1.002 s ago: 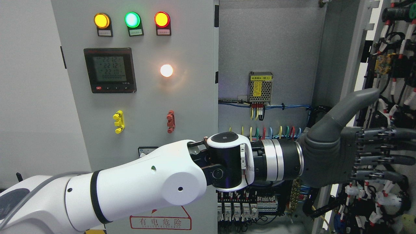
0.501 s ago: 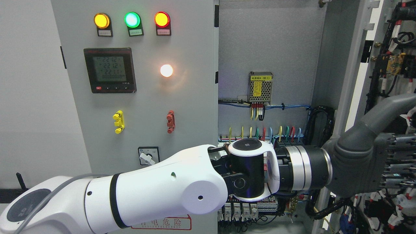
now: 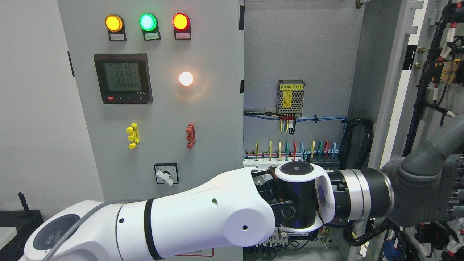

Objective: Open door with both hands
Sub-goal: 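Push the door edge outward with the left hand, swinging it open, then withdraw the left hand from the door and lower it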

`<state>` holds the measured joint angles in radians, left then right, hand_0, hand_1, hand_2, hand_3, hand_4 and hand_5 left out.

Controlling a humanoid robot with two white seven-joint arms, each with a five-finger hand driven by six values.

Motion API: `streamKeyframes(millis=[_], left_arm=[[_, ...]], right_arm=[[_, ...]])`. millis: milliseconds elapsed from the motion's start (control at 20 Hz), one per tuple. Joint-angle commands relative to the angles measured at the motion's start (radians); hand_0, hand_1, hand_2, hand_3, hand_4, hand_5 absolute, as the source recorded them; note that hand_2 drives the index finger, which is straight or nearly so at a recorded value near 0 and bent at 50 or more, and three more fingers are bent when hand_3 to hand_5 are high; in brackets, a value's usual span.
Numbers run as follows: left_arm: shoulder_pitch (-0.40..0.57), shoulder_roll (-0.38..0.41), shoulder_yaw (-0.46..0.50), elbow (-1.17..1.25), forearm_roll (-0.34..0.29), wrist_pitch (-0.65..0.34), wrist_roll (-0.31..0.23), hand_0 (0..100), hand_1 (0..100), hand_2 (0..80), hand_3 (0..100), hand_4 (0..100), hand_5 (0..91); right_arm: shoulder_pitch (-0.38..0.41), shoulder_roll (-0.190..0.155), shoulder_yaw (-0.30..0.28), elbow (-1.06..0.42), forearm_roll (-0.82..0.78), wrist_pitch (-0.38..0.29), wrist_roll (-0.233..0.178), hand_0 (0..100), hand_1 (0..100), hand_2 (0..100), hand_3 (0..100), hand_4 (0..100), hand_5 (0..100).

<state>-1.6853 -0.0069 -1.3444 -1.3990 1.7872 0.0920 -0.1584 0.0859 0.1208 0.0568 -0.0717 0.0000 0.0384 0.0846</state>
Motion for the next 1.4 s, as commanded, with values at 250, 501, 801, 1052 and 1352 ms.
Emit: streamKeyframes(millis=[250,501,801,1052,1352], left_arm=[[0.003,-0.038,0.007,0.034,-0.002,0.012,-0.009,0,0,0.0,0,0,0.0],[0.015,0.06,0.025,0.021,0.003,0.017,-0.023,0,0,0.0,0,0,0.0],[0.076,0.224,0.128,0.005,0.003,0.109,-0.046,0,0,0.0,0,0,0.0],[0.13,0.378,0.14,-0.06,-0.002,0.127,-0.133,0,0,0.0,0,0,0.0],[0.251,0.594,0.165,-0.265,-0.077,0.126,-0.173,0,0,0.0,0,0,0.0]], right_arm=[[0.0,0.0,0.0,0.0,0.006,0.0,0.0,38,0,0,0,0,0],[0.0,-0.001,0.0,0.0,0.006,0.0,0.0,38,0,0,0,0,0],[0.0,0.0,0.0,0.0,0.006,0.0,0.0,38,0,0,0,0,0],[0.0,0.0,0.0,0.0,0.006,0.0,0.0,38,0,0,0,0,0],[0.0,0.0,0.0,0.0,0.006,0.0,0.0,38,0,0,0,0,0]])
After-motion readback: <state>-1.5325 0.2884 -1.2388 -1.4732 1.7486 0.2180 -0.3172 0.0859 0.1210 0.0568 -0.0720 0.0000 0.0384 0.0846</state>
